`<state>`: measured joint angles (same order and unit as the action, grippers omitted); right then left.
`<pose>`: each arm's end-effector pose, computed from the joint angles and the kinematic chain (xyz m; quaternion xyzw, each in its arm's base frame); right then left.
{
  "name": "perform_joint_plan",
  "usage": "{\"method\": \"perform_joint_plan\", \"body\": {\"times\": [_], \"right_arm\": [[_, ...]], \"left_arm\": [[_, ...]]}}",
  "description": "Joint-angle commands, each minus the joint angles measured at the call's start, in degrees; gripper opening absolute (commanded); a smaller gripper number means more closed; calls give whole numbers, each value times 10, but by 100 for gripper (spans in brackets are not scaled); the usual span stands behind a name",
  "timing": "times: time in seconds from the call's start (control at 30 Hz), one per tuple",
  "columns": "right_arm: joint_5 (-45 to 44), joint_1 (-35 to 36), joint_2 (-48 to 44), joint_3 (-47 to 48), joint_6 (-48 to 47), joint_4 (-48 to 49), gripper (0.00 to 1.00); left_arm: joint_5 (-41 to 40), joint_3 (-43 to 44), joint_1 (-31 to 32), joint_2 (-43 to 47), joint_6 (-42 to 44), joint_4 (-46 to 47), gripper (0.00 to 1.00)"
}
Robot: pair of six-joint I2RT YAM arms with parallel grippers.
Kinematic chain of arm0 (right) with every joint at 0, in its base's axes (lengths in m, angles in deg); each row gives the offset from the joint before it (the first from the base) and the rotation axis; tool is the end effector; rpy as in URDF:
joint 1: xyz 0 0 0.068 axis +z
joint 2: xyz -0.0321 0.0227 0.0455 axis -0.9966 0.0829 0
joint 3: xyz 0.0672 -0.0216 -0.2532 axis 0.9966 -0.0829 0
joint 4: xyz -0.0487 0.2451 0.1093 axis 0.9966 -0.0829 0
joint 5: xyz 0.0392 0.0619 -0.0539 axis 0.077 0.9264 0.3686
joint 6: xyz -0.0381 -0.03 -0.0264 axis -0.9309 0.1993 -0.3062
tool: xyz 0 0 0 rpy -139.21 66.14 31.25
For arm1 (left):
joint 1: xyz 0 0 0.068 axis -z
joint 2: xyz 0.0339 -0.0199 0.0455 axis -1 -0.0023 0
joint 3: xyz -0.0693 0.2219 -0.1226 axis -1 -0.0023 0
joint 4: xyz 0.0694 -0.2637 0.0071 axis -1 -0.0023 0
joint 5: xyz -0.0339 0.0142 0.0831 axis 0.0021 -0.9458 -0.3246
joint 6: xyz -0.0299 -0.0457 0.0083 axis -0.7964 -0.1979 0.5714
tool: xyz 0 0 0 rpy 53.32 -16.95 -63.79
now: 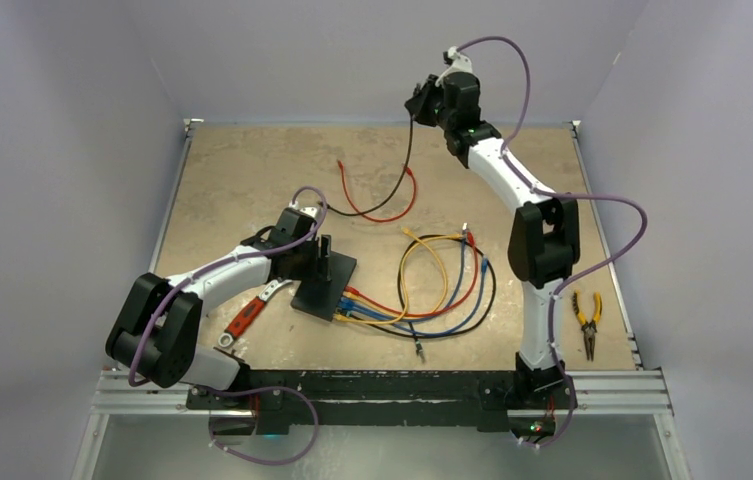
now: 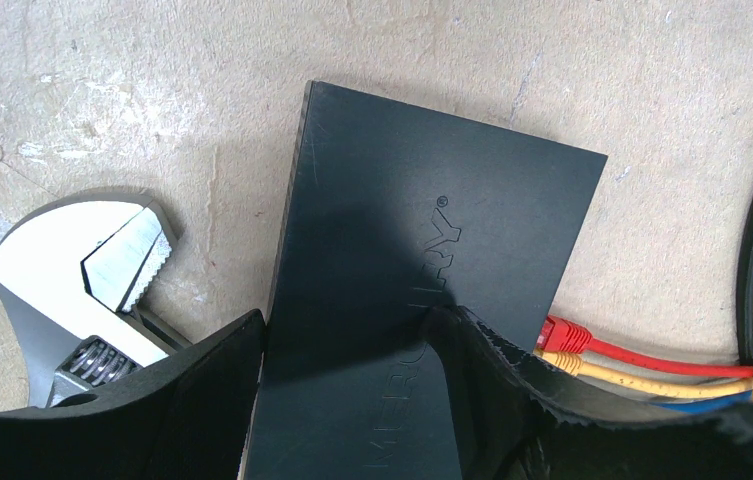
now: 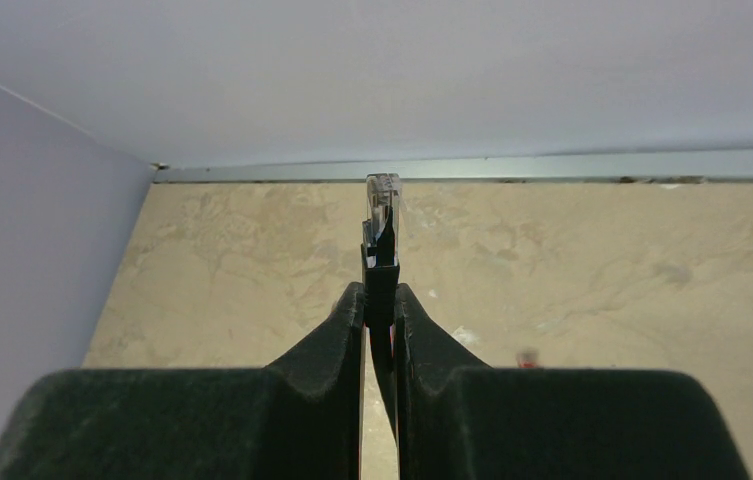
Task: Pull the plug from the switch port
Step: Place the connector at the center of the board.
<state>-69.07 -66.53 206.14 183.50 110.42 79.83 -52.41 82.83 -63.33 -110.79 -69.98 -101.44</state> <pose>0.4913 0.1677 0.3206 0.0470 0.7712 0.2576 0.5803 0.2496 -0.1250 0.1522 0.0066 0.9621 -0.1237 0.2431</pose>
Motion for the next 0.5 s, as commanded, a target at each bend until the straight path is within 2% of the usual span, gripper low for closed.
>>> {"method": "perform_joint_plan", "body": {"times": [0.0,0.23,0.47], "right_arm": [[88,-28,14,16,112,82,0],[184,-92,29,-98,286,256,0],[208,-126,70,-146,363,326,0]], "left_arm": [[-3,-4,10,-15,9,-30,63],[-3,-5,11,-15,10,-30,63],[-3,-6,13,-15,9,-30,63]]}}
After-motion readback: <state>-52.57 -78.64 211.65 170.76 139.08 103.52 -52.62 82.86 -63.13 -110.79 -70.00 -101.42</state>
